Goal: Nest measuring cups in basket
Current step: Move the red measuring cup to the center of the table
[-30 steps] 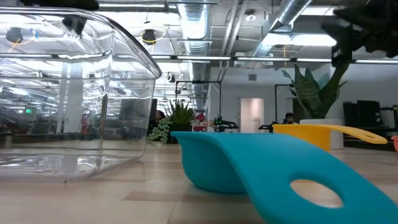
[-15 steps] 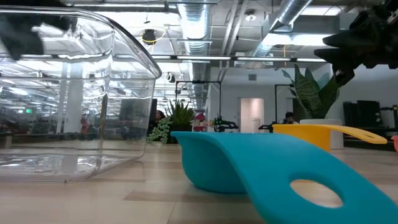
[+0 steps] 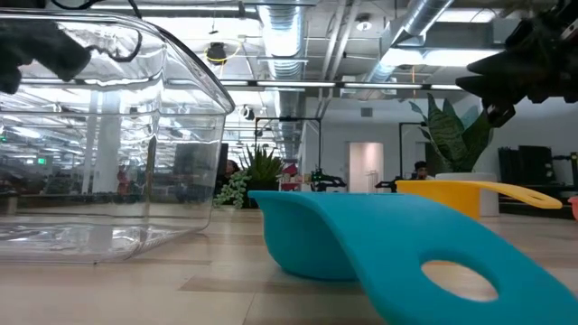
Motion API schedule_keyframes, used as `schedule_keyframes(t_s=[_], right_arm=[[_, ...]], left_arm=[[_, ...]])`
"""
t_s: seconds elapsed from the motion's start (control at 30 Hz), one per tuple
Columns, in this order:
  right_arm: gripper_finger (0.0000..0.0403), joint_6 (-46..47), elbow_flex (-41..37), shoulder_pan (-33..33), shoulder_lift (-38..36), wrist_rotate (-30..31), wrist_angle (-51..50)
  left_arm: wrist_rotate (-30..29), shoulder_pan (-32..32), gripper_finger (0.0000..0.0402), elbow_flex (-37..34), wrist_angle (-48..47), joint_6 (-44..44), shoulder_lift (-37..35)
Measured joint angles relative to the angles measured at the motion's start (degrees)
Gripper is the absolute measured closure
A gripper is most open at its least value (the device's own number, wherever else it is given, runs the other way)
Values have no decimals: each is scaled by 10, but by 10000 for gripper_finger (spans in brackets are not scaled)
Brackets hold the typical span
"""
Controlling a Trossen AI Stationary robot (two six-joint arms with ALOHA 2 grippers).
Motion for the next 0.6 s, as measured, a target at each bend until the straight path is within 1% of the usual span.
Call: schedule_keyframes(t_s=[0.1,0.2,0.3,0.4,0.5,0.6], right_arm=[[247,3,0,0,11,-2,-1],[248,27,0,0,24,-2,-1],[249,33,0,0,41,-2,-2],[248,34,0,0,59,-2,-2],[247,43,0,0,77,-2,0],[249,45,0,0,93,-2,3]], left_arm=[[-12,-30,401,-11,22,-42,0],[-34,-66,401,-16,33,-78,3],[-40,-102,401,-17,40,-115,15],[-28,-140,401,-18,53,-161,38],[-1,-173,401,-19,89,-237,64],[1,-207,401,-19,104,-280,91]])
